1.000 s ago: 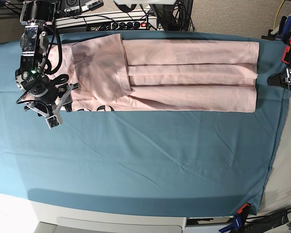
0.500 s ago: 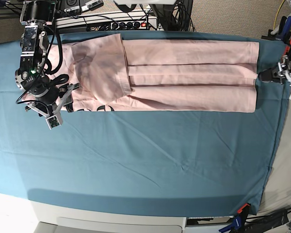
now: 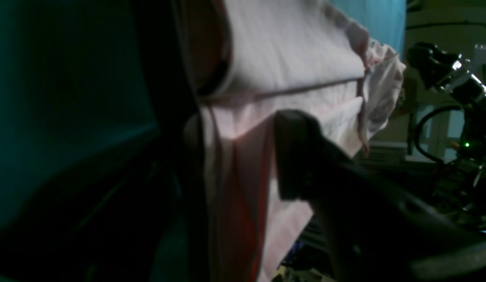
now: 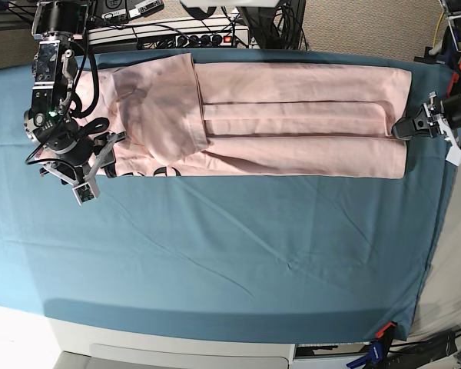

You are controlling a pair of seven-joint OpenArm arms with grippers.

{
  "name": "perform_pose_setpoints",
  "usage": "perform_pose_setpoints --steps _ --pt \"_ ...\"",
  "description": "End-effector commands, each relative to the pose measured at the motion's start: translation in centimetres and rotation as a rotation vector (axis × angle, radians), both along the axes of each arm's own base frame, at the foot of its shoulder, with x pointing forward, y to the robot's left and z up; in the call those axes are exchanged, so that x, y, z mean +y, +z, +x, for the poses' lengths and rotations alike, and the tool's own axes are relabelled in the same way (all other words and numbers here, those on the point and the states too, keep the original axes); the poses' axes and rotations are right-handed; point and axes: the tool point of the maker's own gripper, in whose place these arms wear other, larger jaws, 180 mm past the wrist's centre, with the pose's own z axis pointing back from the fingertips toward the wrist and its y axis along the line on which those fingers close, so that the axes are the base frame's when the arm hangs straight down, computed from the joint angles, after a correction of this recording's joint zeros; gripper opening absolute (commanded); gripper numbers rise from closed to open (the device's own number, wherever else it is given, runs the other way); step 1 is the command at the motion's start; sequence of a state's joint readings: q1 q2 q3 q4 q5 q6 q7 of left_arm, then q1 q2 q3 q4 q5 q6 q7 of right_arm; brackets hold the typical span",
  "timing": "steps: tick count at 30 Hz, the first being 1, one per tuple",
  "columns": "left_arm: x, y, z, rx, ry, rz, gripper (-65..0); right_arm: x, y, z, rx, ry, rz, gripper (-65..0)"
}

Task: Fold the T-shirt properly
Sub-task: 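Move the left gripper to the strip's free end and grasp it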

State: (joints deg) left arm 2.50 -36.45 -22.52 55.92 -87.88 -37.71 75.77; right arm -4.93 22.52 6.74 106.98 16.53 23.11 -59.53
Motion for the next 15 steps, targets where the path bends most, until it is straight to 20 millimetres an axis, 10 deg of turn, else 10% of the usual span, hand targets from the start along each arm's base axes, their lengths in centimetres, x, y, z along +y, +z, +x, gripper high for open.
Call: perform_pose_setpoints --steps 1,15 --pt "-0.6 -1.2 -1.1 0.054 -0.04 0.023 -33.8 -0.2 1.5 0.8 -0.054 0.004 -0.003 -38.3" --pt "-4.4 -1.1 1.3 -0.015 -0.015 -0.075 -33.8 -0.2 1.5 0.8 -0.054 0.004 -0.002 -38.3"
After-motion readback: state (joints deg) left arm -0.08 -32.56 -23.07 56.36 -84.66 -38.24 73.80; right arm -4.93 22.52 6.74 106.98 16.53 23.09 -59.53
